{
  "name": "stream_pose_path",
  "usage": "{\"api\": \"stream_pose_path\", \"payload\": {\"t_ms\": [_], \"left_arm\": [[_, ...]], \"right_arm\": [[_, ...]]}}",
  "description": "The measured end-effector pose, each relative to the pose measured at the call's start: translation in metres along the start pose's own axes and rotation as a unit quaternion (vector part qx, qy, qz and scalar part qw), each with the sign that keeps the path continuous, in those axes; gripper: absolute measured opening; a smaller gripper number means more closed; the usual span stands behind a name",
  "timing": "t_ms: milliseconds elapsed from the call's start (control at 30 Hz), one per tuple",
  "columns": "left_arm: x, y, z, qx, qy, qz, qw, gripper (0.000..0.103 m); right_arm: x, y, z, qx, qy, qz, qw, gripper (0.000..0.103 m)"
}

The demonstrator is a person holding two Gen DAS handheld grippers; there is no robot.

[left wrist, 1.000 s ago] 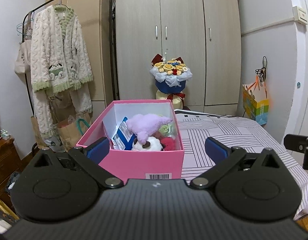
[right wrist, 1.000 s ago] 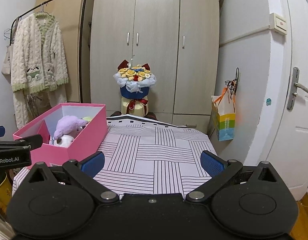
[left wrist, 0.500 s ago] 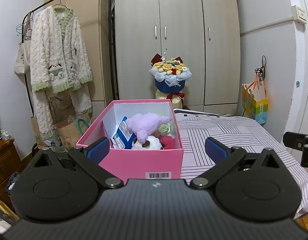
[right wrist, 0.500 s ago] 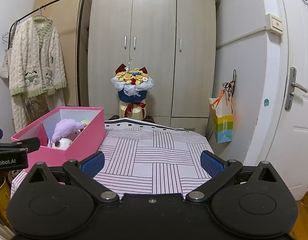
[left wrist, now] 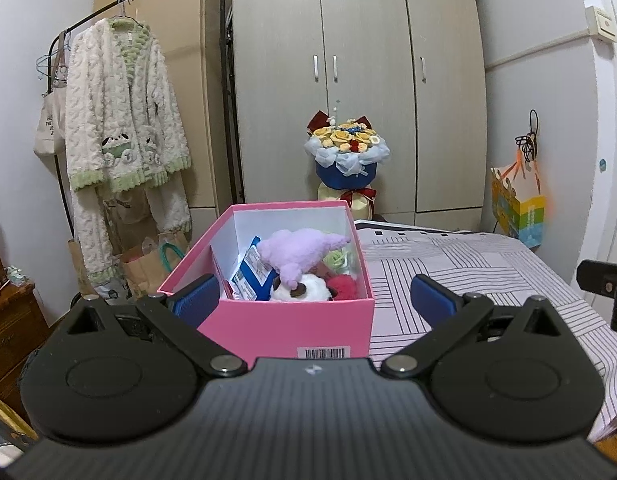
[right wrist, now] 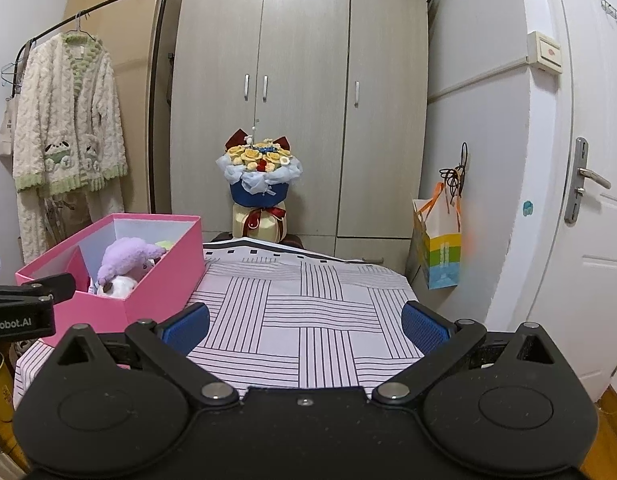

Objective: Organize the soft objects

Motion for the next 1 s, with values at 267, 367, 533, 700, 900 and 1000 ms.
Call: {"api": "stream_pose_path", "payload": {"t_ms": [267, 367, 533, 700, 900, 1000], "left_arm": [[-0.003, 0.003, 0.003, 0.002, 0.009, -0.007, 0.9999, 0.103], [-0.004, 0.002, 0.003, -0.003, 0.005, -0.003, 1.0, 0.103], [-0.004, 0.003, 0.004, -0.004, 0.008, -0.003, 1.0, 0.103], [-0.007, 0.006, 0.004, -0.003, 0.004, -0.011, 0.9999, 0.103], [-0.007, 0.006, 0.001, -0.002, 0.001, -0.012, 0.9999, 0.103], [-0.007, 0.006, 0.001, -0.001, 0.001, -0.012, 0.9999, 0.103]], "right_arm": [[-0.003, 0.004, 0.0, -0.001, -0.001, -0.006, 1.0, 0.103], [-0.005, 0.004, 0.003, -0.001, -0.002, -0.007, 1.0, 0.103], [-0.006, 0.006, 0.005, -0.005, 0.001, -0.01, 1.0, 0.103], [-0.01, 0.01, 0.005, -0.009, 0.001, -0.017, 1.0, 0.103], [-0.011, 0.011, 0.006, -0.01, 0.001, -0.019, 1.0, 0.103], [-0.01, 0.012, 0.006, -0.009, 0.001, -0.019, 1.0, 0.103]]}}
Point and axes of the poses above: each gripper's, at about its wrist camera, not at the fingertips, and x roughly against the way its jaws point, z to its right, y to its underside, the point moved 10 cm from there along -x, roughly the way its jaws point, and after that the axes turned 9 degrees about z, right-handed, at the moved point
